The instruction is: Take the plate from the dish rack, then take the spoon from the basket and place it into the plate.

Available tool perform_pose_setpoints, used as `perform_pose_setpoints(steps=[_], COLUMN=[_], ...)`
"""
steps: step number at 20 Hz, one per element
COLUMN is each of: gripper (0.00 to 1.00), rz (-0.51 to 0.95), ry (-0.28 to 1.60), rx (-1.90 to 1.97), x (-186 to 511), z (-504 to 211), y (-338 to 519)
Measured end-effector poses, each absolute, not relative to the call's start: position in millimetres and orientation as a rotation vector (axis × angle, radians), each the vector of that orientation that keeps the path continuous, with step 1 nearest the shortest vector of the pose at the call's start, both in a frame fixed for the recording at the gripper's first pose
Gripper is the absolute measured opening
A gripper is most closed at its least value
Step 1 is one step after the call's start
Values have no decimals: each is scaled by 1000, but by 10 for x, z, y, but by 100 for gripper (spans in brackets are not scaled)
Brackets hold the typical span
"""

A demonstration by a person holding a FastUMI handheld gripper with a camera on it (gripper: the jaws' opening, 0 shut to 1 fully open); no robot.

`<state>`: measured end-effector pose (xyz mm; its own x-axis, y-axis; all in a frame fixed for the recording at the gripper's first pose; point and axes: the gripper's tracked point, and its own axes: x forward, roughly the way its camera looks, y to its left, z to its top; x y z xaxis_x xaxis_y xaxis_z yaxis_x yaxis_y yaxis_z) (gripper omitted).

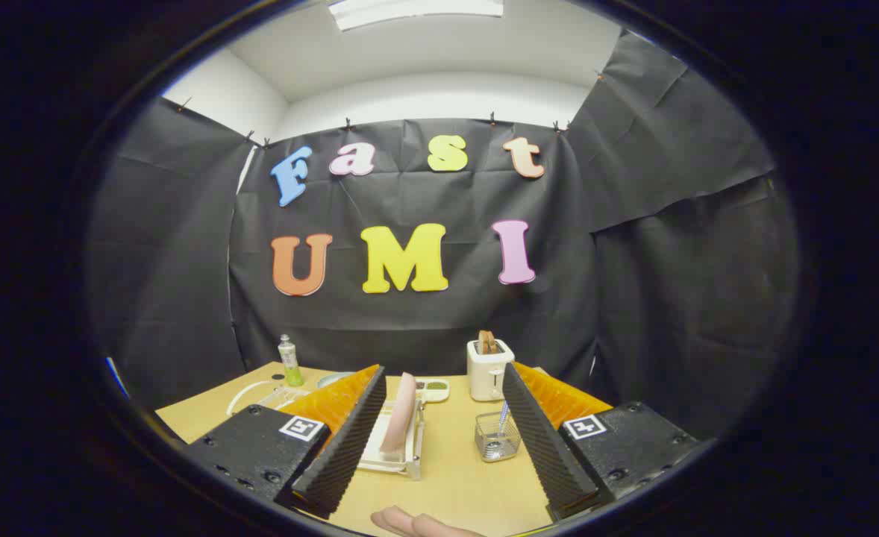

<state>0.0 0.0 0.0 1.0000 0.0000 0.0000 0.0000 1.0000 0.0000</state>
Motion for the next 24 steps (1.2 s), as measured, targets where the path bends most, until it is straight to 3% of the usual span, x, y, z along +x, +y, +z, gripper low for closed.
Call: perform_pose_setpoints(steps=[17,24], gripper=[100,100], rz=[-33,17], ry=[30,151], rx=[-69,-116], x=[199,796], z=[-213,-254], y=[33,448])
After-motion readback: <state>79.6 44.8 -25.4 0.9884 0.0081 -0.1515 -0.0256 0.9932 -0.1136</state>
